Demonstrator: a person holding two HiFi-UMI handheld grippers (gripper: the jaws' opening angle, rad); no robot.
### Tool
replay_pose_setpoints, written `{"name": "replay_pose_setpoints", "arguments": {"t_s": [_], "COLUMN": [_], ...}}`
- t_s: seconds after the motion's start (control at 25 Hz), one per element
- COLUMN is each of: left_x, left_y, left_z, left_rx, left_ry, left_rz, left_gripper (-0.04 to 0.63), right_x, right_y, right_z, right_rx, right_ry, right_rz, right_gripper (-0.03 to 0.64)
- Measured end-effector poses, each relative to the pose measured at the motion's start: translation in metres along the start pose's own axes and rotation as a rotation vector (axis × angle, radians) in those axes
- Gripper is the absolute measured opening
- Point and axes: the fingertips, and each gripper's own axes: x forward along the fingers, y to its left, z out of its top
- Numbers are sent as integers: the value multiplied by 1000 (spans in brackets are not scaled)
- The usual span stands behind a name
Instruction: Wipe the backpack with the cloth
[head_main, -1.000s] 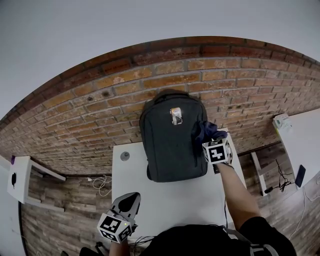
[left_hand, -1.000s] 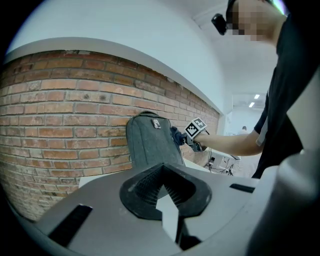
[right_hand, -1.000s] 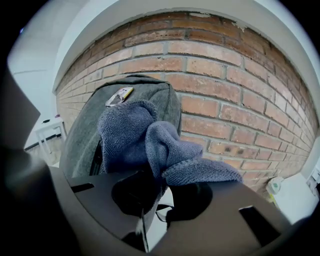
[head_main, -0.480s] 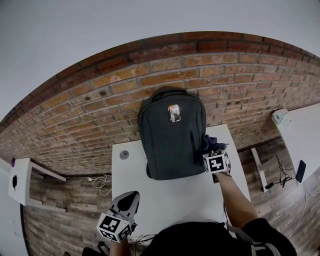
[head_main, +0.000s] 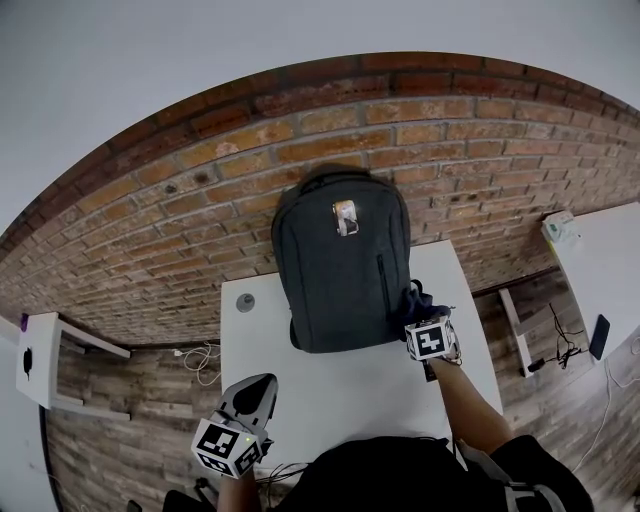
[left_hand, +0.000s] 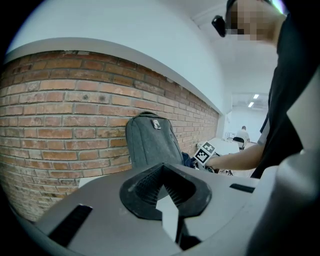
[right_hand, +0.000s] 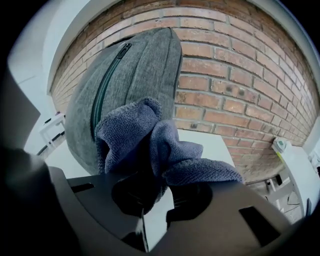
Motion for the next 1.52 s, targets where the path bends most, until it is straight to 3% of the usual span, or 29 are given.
{"name": "replay_pose_setpoints", "arguments": {"t_s": [0.32,0.56,0.76,0.88,1.04,1.52], "left_x": [3,-1,-5,-7,-8,-7], "left_y": [-4,0,2,4,5,10], "left_z": [-1,-3,-8,-10,-14,-17], "left_rx": [-1,-8,-21,-28,-44,-61], "left_ry": [-10,-12,-13,-20,-23,-21], "left_rz": [-13,-7,0,4,7,11], "left_gripper": [-6,-6,-6,-6,-6,-6], "right_x": [-10,-18,-30,-37,-45,-68], "right_y": [28,50,61,68,67,57], "right_z": [-57,-67,-40,-13,24,116], "right_rx": [14,5,39,-6,-79,-145], "right_ry": [97,125,52,-23,-95,-271], "right_rz": [50,87,140,152,140,112], "right_gripper": [63,63,63,63,64,64]}}
